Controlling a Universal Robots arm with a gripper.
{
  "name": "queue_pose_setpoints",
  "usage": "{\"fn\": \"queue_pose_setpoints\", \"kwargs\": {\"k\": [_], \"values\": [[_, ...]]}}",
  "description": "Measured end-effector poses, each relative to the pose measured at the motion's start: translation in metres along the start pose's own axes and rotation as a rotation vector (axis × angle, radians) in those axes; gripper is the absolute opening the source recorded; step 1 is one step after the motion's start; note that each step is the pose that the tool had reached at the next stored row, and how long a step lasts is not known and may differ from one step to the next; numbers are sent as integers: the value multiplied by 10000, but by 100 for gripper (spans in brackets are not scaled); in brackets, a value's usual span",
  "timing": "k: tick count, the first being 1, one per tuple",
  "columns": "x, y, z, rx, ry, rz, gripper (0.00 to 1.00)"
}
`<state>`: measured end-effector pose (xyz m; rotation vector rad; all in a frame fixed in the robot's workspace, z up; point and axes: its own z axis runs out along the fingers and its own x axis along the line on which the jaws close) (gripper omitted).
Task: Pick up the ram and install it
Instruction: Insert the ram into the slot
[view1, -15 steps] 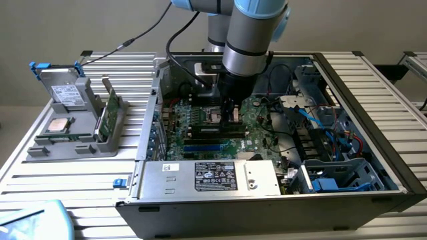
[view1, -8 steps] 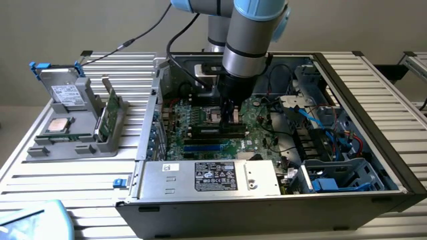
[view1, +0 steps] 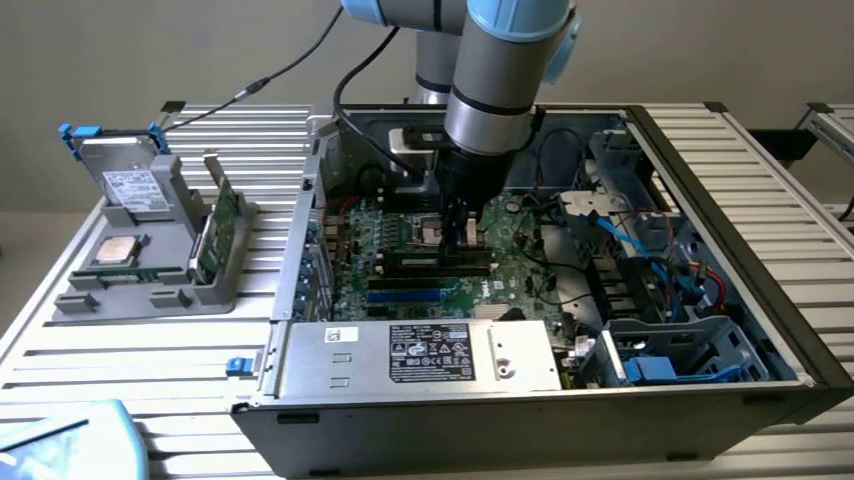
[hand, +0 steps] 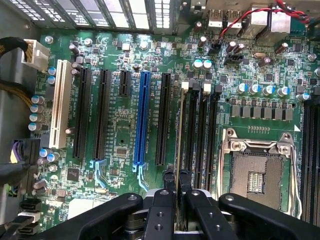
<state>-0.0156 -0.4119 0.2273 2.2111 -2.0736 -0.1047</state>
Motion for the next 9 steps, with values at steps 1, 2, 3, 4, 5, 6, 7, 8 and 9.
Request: {"fn": "queue_pose_setpoints", "kwargs": {"k": [1, 2, 3, 4, 5, 6, 7, 8, 9], "values": [[-1, 0, 0, 0, 0, -1, 14], [-4, 0, 0, 0, 0, -2, 14], [-6, -1, 1, 0, 0, -3, 14], [-7, -1, 1, 0, 0, -3, 14], [-7, -1, 2, 0, -1, -4, 14], [-8, -1, 2, 0, -2, -4, 14], [-8, -1, 2, 0, -1, -4, 14], [-8, -1, 2, 0, -1, -4, 14], [-8, -1, 2, 0, -2, -4, 14]]}}
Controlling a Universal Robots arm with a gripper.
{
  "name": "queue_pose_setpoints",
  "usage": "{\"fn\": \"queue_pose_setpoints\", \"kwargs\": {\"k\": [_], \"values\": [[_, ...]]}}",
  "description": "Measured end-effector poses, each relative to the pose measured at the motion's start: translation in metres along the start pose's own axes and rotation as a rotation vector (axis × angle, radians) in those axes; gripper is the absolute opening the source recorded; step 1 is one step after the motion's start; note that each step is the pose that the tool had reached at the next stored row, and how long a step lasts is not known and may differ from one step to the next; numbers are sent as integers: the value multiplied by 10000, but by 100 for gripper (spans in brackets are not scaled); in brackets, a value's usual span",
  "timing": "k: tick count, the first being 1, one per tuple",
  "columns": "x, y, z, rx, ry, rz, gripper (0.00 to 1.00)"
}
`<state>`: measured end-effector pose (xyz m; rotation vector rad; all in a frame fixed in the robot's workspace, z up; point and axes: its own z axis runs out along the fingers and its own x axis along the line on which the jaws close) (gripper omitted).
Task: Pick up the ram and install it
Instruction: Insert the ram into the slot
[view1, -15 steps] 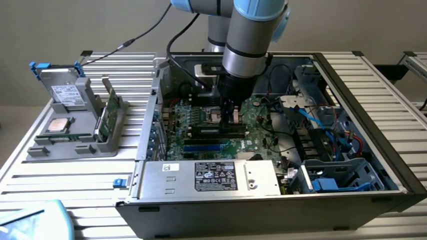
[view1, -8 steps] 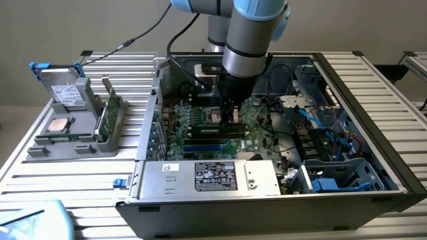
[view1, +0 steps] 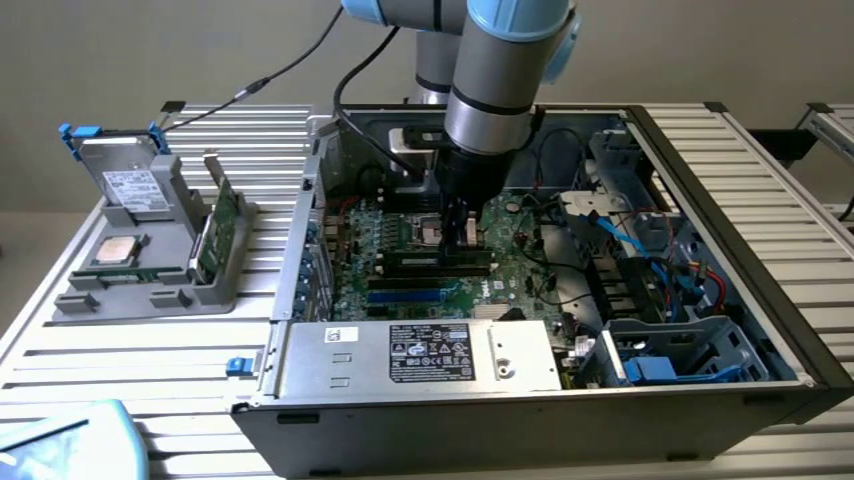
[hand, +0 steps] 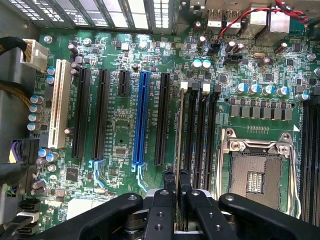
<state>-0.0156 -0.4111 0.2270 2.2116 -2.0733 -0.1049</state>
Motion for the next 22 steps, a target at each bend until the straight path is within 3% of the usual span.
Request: {"fn": "queue_pose_setpoints", "kwargs": {"k": [22], "values": [[-15, -5, 44, 2, -25, -1, 14]]}}
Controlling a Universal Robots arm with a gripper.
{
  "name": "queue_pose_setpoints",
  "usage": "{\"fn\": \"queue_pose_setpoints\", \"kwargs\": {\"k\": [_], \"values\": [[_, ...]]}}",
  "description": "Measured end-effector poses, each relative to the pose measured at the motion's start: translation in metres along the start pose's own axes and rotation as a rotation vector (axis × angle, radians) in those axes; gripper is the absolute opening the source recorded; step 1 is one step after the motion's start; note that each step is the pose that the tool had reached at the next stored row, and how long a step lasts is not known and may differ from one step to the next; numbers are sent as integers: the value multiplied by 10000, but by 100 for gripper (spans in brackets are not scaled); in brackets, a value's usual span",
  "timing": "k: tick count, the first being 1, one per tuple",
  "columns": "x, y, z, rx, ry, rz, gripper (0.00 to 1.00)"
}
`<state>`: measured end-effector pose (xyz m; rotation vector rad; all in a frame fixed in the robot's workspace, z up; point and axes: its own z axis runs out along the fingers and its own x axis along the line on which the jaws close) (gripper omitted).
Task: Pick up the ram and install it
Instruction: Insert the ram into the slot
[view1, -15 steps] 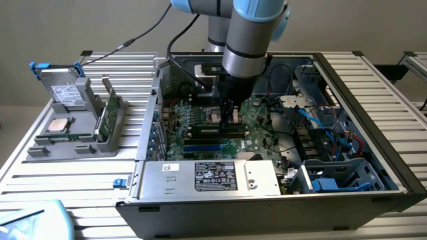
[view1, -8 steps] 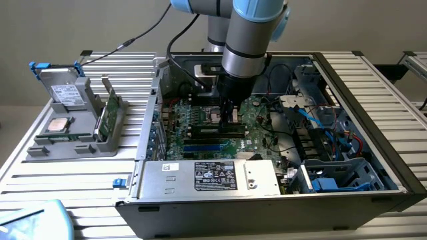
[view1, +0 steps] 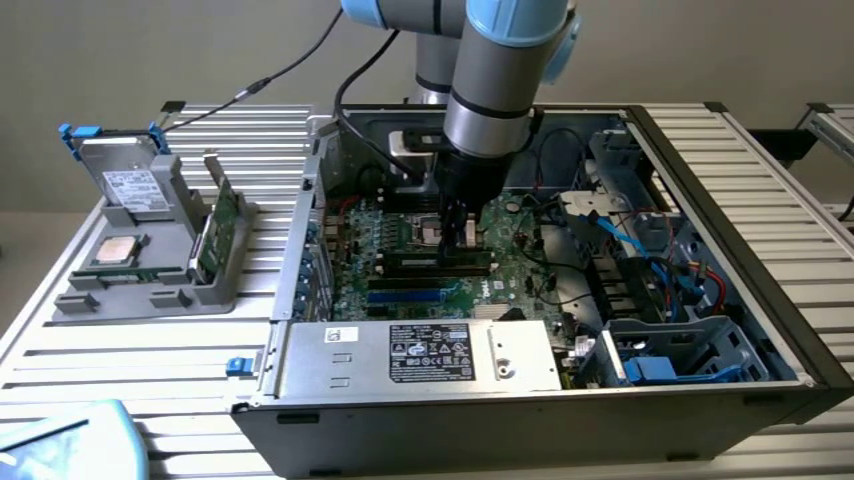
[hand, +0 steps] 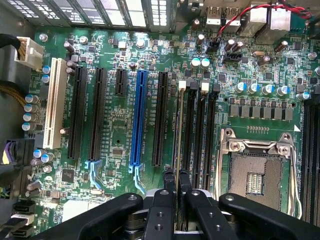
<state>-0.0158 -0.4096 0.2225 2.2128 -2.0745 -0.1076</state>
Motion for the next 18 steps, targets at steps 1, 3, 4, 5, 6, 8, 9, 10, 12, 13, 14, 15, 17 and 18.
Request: {"fn": "queue_pose_setpoints", "kwargs": {"k": [1, 3, 4, 5, 6, 8, 9, 10, 12, 13, 14, 15, 17, 18], "values": [[0, 0, 1, 0, -3, 2, 14], [0, 0, 5, 0, -11, 12, 14], [0, 0, 7, 1, -17, 18, 14], [0, 0, 9, 0, -24, 25, 14], [0, -1, 11, 1, -30, 28, 14], [0, -2, 15, 1, -45, 39, 14], [0, -2, 16, 2, -51, 44, 14], [0, -2, 17, 2, -55, 48, 14], [0, -2, 19, 2, -56, 50, 14], [0, -3, 20, 1, -56, 50, 14], [0, -3, 22, 2, -58, 50, 14], [-1, -3, 24, 2, -58, 50, 14], [-1, -4, 28, 2, -57, 51, 14], [-1, -4, 30, 2, -56, 51, 14]]}}
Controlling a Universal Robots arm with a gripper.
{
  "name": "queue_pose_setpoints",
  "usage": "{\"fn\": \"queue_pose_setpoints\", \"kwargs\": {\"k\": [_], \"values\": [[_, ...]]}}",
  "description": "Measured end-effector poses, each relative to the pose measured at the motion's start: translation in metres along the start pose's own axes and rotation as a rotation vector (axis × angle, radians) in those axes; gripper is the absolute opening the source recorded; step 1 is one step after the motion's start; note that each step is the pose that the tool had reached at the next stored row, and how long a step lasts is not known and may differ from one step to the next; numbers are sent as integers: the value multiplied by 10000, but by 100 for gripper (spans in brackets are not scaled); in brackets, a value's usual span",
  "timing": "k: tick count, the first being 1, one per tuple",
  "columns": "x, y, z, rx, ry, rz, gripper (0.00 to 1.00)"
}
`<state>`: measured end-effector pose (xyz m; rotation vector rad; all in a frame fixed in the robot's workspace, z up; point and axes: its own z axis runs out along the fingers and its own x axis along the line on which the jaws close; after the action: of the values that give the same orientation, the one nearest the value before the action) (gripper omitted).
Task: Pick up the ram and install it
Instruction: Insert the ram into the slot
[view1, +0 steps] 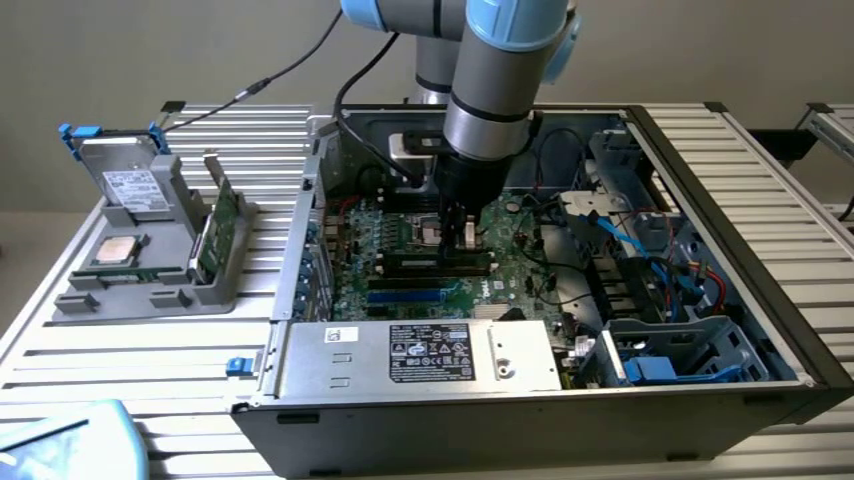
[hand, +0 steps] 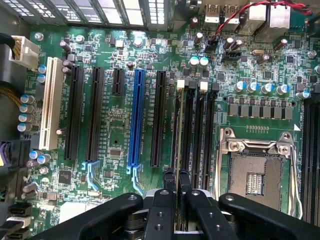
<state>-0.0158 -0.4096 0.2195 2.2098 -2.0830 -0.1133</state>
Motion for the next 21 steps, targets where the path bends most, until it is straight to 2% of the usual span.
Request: {"fn": "queue_pose_setpoints", "kwargs": {"k": [15, 17, 18, 19, 20, 21], "values": [[-6, -2, 26, 0, -2, 4, 16], [-6, -2, 26, 0, -2, 4, 28], [-6, -2, 26, 0, -2, 4, 28], [-6, -2, 26, 0, -1, 4, 34], [-6, -1, 26, 0, -2, 4, 34], [-6, 0, 26, 0, -1, 5, 40]]}}
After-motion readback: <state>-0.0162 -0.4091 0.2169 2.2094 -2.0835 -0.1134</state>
